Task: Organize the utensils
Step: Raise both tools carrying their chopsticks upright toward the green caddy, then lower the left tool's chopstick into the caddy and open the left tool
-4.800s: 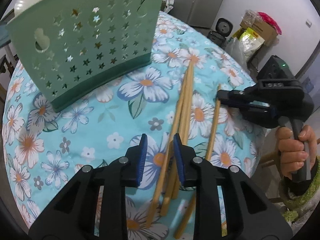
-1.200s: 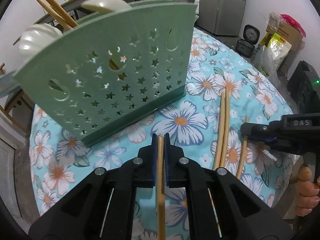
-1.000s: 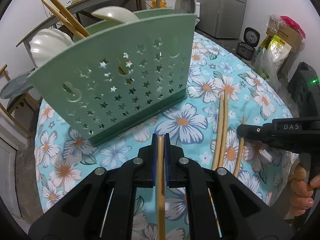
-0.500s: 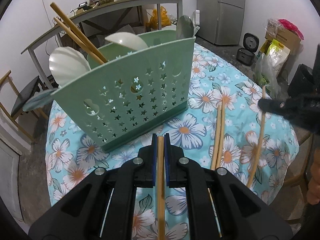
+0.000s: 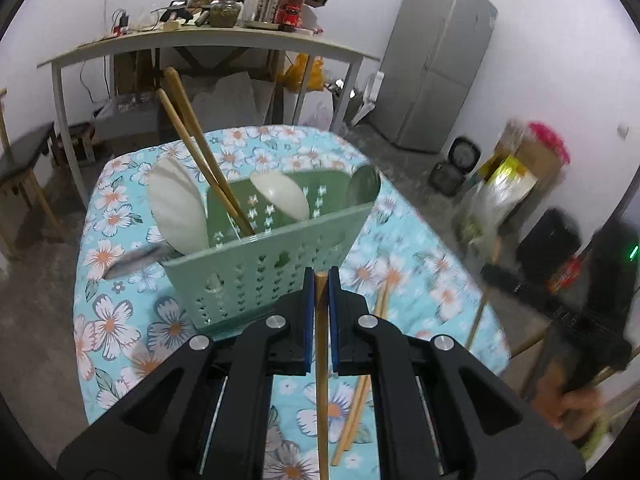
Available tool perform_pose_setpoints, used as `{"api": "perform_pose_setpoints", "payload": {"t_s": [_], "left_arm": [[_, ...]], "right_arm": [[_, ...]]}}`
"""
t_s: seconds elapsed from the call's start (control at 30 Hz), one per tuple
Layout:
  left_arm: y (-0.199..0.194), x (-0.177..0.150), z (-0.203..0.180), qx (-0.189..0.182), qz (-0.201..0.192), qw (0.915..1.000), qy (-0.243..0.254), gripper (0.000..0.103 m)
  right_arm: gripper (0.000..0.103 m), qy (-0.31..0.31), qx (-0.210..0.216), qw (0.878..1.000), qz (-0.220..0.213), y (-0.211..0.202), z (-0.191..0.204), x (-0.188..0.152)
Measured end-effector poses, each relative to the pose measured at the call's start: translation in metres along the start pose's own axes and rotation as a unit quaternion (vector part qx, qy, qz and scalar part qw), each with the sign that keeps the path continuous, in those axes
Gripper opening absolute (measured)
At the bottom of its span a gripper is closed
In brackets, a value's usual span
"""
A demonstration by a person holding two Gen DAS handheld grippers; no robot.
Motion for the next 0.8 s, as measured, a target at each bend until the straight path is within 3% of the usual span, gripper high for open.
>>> {"api": "perform_pose_setpoints", "payload": {"t_s": [0.2,0.3,0.4,0.6,0.73,0.8], "left_arm": [[-0.035,0.030,0.006,-0.022,-0.054,0.9981,-0.018,0.006],[-0.060,0.052,0.003,-0.033,-0.106,0.9935,-0.023,0.006],[-0.081,0.079,-0.001,-0.027,-0.167,0.9854,-0.019,0.006],[-0.103,0.122,-0.009,-0.020,-0.275,0.9601,-0.045,0.006],[-0.097,0.138,-0.014,0.015,-0.316,0.9473,-0.052,0.006],[-0.085,0.145,-0.016,0.024,-0.321,0.9450,-0.056,0.006]], "right_arm": [[0.007,-0.003,0.000,1.000,-0.002,-0.002,0.002,0.001],[0.007,-0.003,-0.001,1.000,-0.003,-0.002,0.003,0.001],[0.007,0.000,0.000,1.000,-0.002,-0.002,0.002,0.001],[0.007,0.007,0.002,1.000,-0.001,-0.001,-0.003,0.002],[0.007,0.011,0.003,1.000,-0.001,0.000,-0.007,0.003],[0.007,0.012,0.003,1.000,0.000,0.000,-0.009,0.003]]}}
Point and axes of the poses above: each gripper's, at about its wrist camera, not at the fingertips, and y roughly the way its jaws point, z to its left, x to its top, the point moved 2 cm from there along y, roughly the way its jaws point, and after that the axes turned 9 degrees about x, right-handed, at the moved point
